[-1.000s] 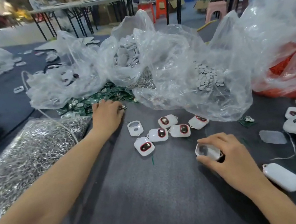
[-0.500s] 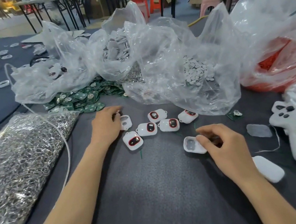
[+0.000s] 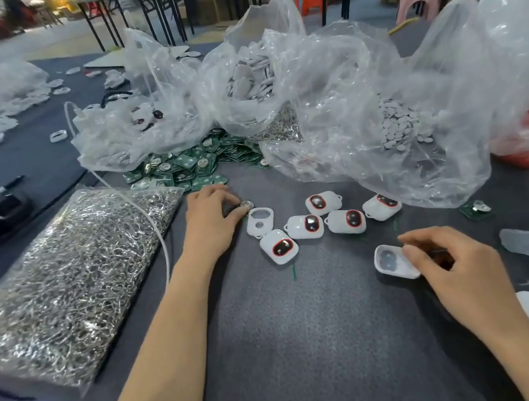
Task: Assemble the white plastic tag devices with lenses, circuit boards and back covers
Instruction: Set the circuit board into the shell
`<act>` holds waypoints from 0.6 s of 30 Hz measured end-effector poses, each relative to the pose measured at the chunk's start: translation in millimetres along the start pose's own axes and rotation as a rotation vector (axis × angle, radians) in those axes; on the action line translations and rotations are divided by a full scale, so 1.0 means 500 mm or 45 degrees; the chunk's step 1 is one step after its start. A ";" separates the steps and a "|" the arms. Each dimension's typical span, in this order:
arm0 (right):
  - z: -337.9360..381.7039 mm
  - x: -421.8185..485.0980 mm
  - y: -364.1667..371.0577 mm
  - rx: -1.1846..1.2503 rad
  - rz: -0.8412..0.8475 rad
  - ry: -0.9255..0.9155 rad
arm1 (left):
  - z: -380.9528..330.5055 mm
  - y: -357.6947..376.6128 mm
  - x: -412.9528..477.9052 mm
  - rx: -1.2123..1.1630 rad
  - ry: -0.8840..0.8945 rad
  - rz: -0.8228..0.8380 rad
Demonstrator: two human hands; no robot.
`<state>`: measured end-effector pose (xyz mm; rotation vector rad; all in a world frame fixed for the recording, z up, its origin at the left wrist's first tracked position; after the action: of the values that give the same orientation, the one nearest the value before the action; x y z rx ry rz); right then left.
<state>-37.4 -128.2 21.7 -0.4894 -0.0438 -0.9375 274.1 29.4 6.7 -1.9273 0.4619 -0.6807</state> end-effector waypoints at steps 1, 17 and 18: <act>0.001 0.000 0.000 -0.009 0.000 0.000 | 0.000 -0.001 -0.002 -0.017 -0.022 -0.006; 0.028 -0.012 -0.016 0.651 -0.128 0.102 | -0.366 0.040 -0.182 -1.373 0.323 0.539; 0.020 -0.011 -0.021 0.660 -0.133 0.117 | -0.370 0.044 -0.185 -1.405 0.307 0.548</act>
<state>-47.1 -125.1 33.5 0.0363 -0.2251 -1.0060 84.3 -53.6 26.3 -2.5984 1.6031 -0.3748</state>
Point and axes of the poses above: each hand's wrist, its own x-axis towards the middle knuckle, its own y-axis out of the palm, z = x × y, the point moved 8 cm from there along x, towards the middle knuckle, and after that the axes turned 13 degrees about x, right-handed, at the moved point
